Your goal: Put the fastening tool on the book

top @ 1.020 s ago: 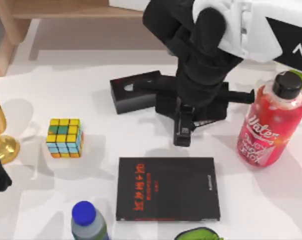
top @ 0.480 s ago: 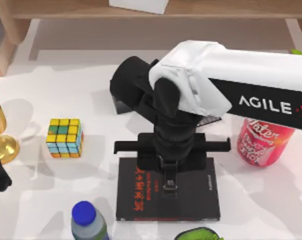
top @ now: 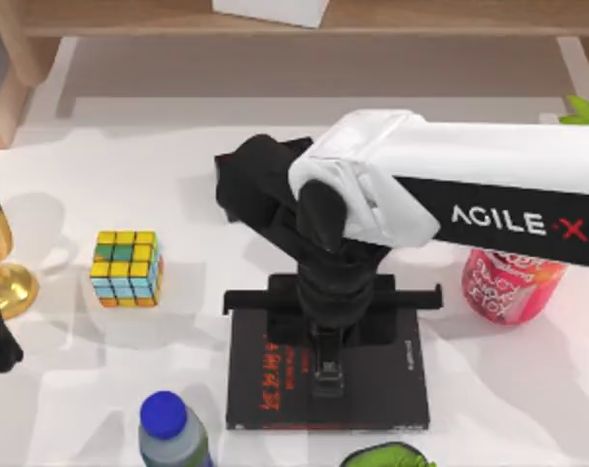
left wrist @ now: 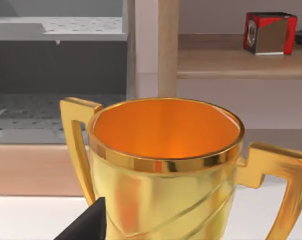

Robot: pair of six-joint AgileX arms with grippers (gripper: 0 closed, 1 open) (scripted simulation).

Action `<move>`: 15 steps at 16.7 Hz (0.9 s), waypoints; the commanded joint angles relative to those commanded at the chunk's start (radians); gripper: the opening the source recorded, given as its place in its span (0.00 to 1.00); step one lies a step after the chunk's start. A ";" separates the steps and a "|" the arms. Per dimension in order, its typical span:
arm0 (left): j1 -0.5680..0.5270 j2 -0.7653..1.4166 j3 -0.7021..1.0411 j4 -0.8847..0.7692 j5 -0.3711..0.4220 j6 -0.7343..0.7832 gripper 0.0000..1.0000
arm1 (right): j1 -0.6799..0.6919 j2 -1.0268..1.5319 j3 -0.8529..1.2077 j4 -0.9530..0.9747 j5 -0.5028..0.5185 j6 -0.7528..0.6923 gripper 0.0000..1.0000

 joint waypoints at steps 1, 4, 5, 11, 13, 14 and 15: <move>0.000 0.000 0.000 0.000 0.000 0.000 1.00 | 0.000 0.005 -0.008 0.012 0.000 0.000 0.00; 0.000 0.000 0.000 0.000 0.000 0.000 1.00 | 0.000 0.006 -0.010 0.015 0.000 0.000 0.00; 0.000 0.000 0.000 0.000 0.000 0.000 1.00 | 0.000 0.006 -0.010 0.015 0.000 0.000 0.00; 0.000 0.000 0.000 0.000 0.000 0.000 1.00 | 0.000 0.006 -0.010 0.015 0.000 0.000 0.45; 0.000 0.000 0.000 0.000 0.000 0.000 1.00 | 0.000 0.006 -0.010 0.015 0.000 0.000 0.60; 0.000 0.000 0.000 0.000 0.000 0.000 1.00 | 0.000 0.006 -0.010 0.015 0.000 0.000 0.68; 0.000 0.000 0.000 0.000 0.000 0.000 1.00 | 0.000 0.006 -0.010 0.015 0.000 0.000 0.75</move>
